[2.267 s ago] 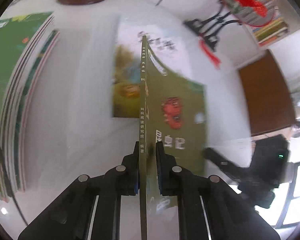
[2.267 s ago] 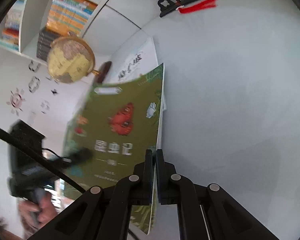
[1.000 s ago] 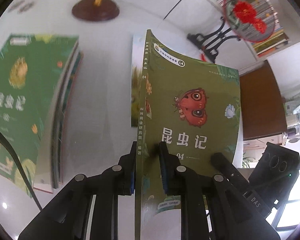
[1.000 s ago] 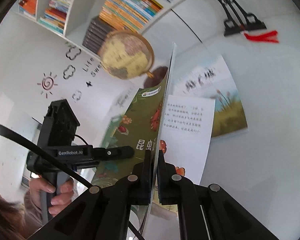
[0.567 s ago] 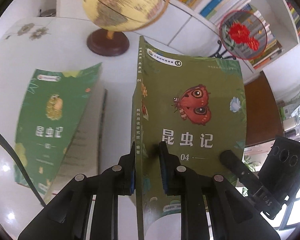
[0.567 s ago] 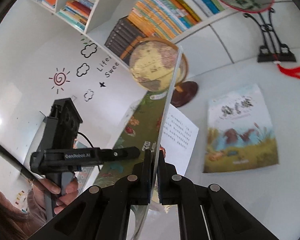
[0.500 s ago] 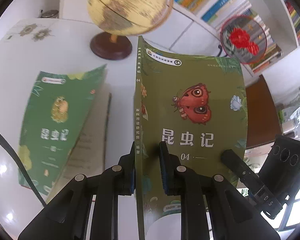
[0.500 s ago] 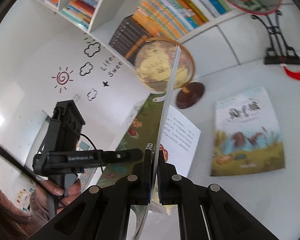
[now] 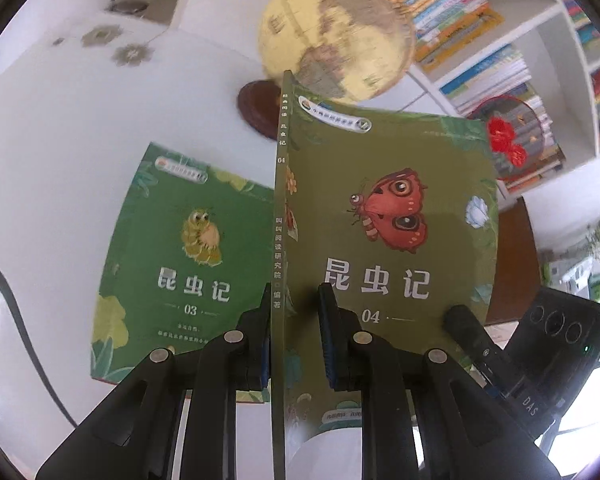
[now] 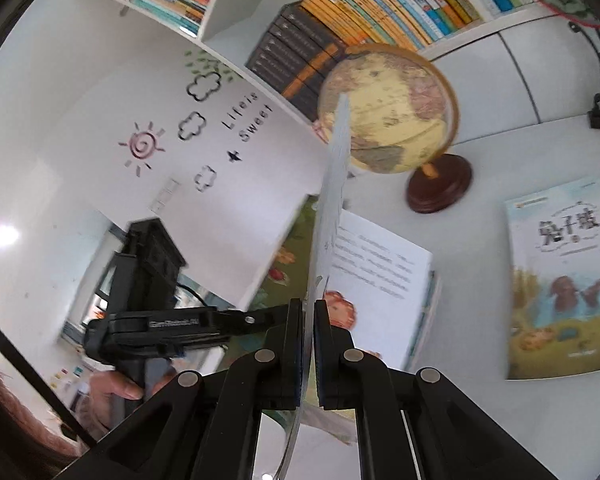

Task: Organize books
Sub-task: 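Carry the butterfly-cover book with both grippers toward the stack beside the globe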

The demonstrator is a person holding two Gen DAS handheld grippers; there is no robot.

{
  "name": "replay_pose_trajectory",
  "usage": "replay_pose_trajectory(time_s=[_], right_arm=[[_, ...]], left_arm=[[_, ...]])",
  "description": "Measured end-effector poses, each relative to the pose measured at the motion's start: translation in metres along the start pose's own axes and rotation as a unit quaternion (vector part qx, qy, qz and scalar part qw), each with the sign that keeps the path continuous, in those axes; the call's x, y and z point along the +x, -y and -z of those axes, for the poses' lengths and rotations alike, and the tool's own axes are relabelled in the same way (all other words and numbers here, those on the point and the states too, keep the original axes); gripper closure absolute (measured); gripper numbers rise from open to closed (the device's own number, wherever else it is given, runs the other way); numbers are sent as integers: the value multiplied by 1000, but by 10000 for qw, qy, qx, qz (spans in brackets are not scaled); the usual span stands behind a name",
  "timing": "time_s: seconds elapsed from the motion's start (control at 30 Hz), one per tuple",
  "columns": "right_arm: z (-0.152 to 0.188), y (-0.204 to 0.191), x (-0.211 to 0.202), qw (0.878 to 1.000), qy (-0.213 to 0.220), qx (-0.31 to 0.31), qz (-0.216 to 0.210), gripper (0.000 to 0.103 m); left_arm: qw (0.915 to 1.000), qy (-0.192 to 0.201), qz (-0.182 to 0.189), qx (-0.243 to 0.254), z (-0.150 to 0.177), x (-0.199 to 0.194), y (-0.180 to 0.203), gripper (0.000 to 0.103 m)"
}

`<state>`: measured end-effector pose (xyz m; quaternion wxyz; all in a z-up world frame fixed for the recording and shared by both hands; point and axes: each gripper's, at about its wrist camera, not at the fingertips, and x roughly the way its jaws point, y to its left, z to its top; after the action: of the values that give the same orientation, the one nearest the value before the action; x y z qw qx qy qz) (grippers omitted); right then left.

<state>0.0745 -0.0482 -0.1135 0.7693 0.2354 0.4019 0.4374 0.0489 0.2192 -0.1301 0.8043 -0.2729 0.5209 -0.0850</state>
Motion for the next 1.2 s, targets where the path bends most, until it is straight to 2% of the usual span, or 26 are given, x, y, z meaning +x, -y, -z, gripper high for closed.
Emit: replay_pose_trajectory(time_s=[0.13,0.33,0.5,0.67,0.73,0.87,1.03,1.1,1.2], right_arm=[[-6,-12,-13,9996,238,71,-102,98],[-20,-30,-37,9990,374,-223,131,98],[-24,-43,-37,9983,374,-409,195,98],[-11,-24,2,10000,79,-9,-52,98],[-2,-14,20,9999,-82,141,-21,98],[18,7,60,9985,-322,443,-6,98],[41,20,105,9949,-754,524,415,97],[49,22,117,9921,-871,488,760,97],[57,23,125,9895,-864,439,1074,97]], left_arm=[[9995,39,190,231,-5,-11,16,87],[9982,76,497,322,-13,-20,32,87],[9984,121,488,274,-14,-23,20,87],[9997,14,252,46,-10,-14,-26,87],[9997,55,200,-91,-10,-11,-45,87],[9993,-177,-59,-319,-7,10,-81,87],[9976,-349,-399,-452,-4,31,-109,85],[9968,-441,-411,-516,-3,37,-116,85],[9974,-379,-428,-440,-4,35,-114,81]])
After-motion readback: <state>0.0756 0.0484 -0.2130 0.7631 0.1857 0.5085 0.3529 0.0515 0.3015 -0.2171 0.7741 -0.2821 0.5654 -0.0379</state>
